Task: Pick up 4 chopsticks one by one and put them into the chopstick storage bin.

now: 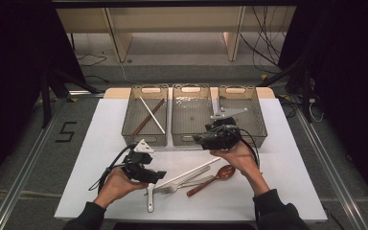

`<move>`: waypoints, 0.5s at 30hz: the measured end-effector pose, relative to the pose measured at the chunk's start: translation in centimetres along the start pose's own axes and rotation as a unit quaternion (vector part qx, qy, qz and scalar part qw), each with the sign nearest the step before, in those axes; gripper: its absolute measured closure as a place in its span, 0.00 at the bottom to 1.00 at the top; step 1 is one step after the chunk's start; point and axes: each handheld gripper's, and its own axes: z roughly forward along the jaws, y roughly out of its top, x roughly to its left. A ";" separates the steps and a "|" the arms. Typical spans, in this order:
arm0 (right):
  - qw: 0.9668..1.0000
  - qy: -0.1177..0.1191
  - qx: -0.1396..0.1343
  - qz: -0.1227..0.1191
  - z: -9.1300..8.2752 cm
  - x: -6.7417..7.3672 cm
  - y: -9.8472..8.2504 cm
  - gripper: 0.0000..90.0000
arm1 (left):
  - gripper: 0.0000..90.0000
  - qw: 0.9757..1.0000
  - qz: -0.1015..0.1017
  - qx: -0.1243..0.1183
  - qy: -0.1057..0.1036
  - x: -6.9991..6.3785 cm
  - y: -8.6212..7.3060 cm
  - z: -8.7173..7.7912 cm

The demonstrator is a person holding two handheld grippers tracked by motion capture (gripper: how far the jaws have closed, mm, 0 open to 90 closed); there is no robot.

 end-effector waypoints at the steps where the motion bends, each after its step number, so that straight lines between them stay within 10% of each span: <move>1: 1.000 0.000 0.000 0.003 -0.2 0.0 -0.4 0.38 | 0.29 1.000 0.005 0.006 -0.001 -0.1 0.2 0.2; 15: 1.000 -0.011 0.012 0.018 -2.2 -0.3 -5.3 0.37 | 0.47 0.995 0.060 0.077 -0.015 -2.4 3.0 4.1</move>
